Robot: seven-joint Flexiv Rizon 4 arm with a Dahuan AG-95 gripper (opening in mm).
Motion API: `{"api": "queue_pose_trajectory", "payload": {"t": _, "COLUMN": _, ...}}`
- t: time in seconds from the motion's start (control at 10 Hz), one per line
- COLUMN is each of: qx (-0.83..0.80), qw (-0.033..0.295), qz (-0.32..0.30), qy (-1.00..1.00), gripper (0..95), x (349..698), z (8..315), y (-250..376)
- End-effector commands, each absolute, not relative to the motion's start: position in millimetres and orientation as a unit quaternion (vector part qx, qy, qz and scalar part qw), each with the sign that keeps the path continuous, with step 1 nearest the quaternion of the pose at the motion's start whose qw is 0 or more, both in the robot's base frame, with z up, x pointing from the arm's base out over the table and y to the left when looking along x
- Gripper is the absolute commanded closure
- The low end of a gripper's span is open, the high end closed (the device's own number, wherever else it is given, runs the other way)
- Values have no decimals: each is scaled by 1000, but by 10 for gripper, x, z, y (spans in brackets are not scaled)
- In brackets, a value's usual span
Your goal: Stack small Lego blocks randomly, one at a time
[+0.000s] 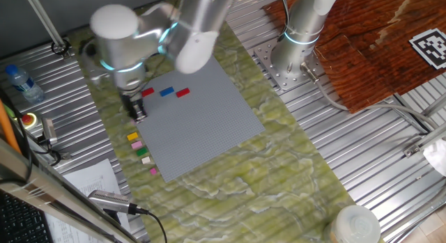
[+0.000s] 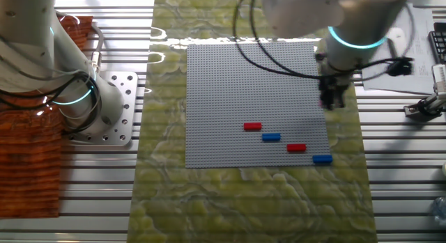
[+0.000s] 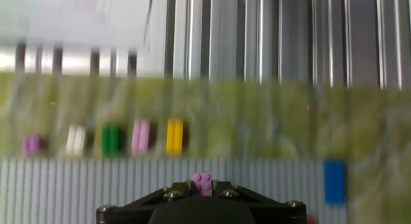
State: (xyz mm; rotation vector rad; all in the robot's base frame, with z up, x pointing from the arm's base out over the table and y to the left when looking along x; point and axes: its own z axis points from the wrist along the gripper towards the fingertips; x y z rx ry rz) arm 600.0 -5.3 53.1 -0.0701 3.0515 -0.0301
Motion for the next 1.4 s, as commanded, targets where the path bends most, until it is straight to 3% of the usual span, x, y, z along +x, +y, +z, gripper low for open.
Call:
{"api": "queue_pose_trajectory", "payload": {"t": 0.1, "qx": -25, "qw": 44, "qz": -9, "qy": 999, "gripper": 950, "x": 5706, "z": 460, "y": -61}}
{"api": "queue_pose_trajectory", "payload": {"t": 0.4, "qx": -18, "qw": 36, "qz": -10, "qy": 999, "gripper": 950, "x": 5367, "z": 385, "y": -103}}
{"api": "queue_pose_trajectory", "payload": {"t": 1.2, "qx": -13, "qw": 21, "qz": -10, "qy": 1000, "gripper": 950, "x": 5355, "z": 382, "y": -116}}
{"api": "queue_pose_trajectory", "payload": {"t": 1.4, "qx": -19, "qw": 35, "qz": -10, "qy": 999, "gripper": 950, "x": 5355, "z": 382, "y": -116}}
